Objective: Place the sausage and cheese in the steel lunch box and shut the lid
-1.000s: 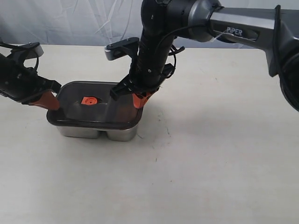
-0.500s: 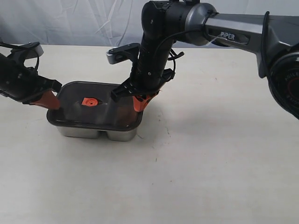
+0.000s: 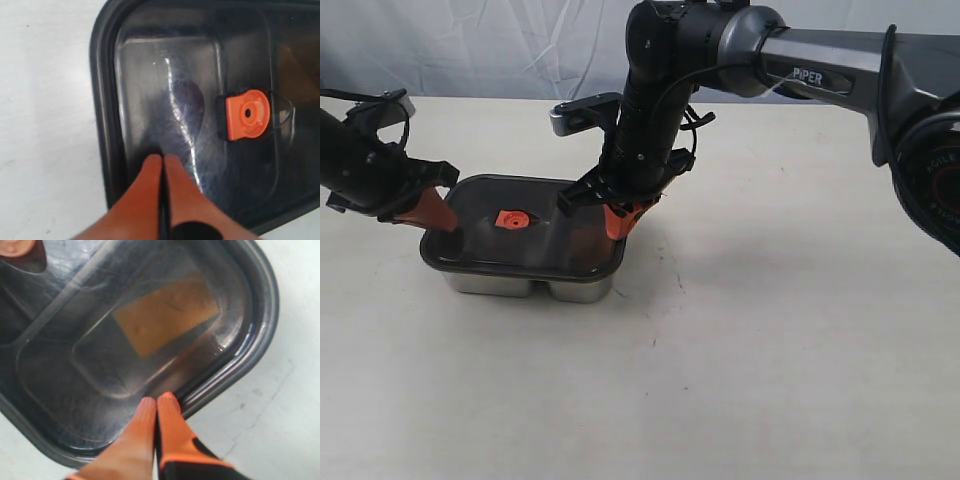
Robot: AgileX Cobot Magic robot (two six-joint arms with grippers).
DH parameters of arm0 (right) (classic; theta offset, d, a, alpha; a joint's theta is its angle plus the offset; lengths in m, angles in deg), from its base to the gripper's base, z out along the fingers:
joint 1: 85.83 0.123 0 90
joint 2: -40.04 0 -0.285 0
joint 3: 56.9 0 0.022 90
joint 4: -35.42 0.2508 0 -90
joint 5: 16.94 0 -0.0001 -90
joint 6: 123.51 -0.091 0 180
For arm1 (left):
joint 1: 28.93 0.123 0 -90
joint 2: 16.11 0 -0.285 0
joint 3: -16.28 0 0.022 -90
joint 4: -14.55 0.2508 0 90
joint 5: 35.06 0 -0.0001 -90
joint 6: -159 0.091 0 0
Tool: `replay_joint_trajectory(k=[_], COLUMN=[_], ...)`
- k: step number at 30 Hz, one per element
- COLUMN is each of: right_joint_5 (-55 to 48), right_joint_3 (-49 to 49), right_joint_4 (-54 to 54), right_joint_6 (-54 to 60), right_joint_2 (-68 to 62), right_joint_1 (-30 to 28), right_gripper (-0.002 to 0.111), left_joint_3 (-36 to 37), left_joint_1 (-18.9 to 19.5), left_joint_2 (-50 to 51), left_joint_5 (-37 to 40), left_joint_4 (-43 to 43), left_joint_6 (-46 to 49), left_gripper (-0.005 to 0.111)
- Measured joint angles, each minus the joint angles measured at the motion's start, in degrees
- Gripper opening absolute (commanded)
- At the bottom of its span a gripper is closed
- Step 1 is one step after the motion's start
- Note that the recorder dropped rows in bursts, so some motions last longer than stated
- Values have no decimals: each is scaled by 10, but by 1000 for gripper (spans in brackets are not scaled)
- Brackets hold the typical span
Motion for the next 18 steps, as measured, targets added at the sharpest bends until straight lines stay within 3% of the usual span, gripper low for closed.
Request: replay_joint_trajectory(k=[18], right_joint_5=[0], right_joint_3=[1], right_joint_4=[1], right_joint_6=[0], right_joint_2=[-1], right_joint_1=[0], right_gripper=[-1], left_joint_3=[-12], left_joint_1=[0], left_joint_2=[24], left_joint_5=[9], left_joint_4=[-12], left_joint_6=[-63], left_gripper=[0])
